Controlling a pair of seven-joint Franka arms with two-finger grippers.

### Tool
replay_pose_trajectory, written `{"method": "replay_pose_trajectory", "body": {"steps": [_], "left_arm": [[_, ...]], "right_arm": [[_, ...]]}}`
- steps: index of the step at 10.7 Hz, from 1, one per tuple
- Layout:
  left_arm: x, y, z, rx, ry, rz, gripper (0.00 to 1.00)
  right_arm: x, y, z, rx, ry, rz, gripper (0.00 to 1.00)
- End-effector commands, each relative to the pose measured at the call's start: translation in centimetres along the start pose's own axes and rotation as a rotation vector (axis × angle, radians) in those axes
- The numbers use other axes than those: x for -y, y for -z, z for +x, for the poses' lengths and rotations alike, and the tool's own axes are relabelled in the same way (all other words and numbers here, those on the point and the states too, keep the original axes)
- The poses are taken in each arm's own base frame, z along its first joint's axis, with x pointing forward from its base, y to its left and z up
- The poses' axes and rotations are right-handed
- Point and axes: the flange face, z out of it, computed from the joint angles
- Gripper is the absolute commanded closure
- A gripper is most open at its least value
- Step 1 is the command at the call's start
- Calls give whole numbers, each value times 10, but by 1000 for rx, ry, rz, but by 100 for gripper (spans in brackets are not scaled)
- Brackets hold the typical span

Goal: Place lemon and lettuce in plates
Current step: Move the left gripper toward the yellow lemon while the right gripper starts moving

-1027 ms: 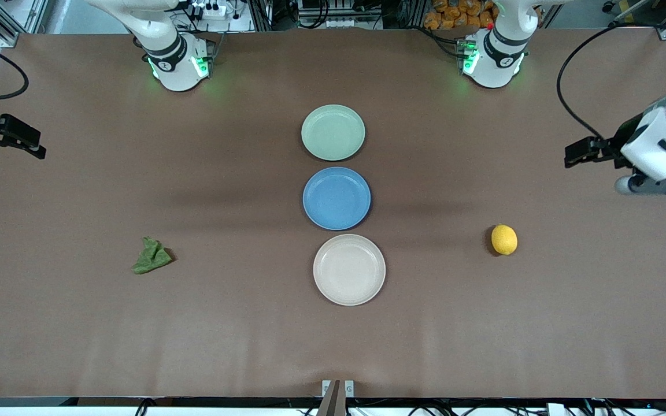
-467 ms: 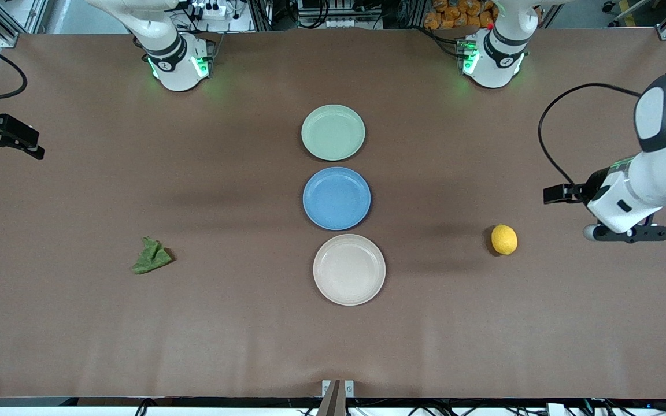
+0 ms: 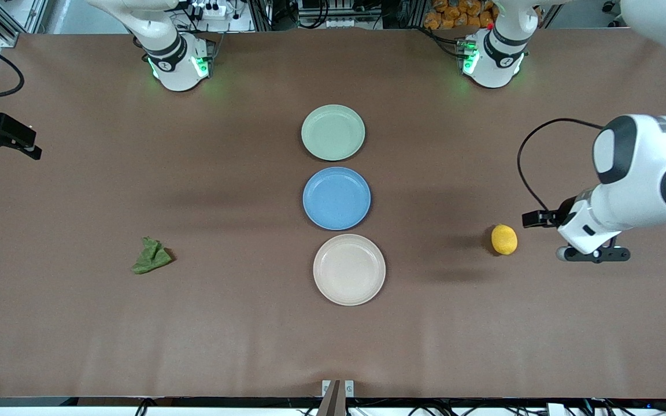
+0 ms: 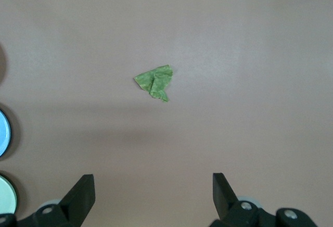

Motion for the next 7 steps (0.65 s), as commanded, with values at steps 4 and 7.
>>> {"method": "replay_pose_trajectory", "body": {"steps": [4,7], "left_arm": [[-7,-75,0,-40,62,60,0],[-21,-115,7,-46,70,77,0]], "right_arm": [[-6,-84,34,167,-23,41,0],[-14,-112,40,210,-64,50,0]]}}
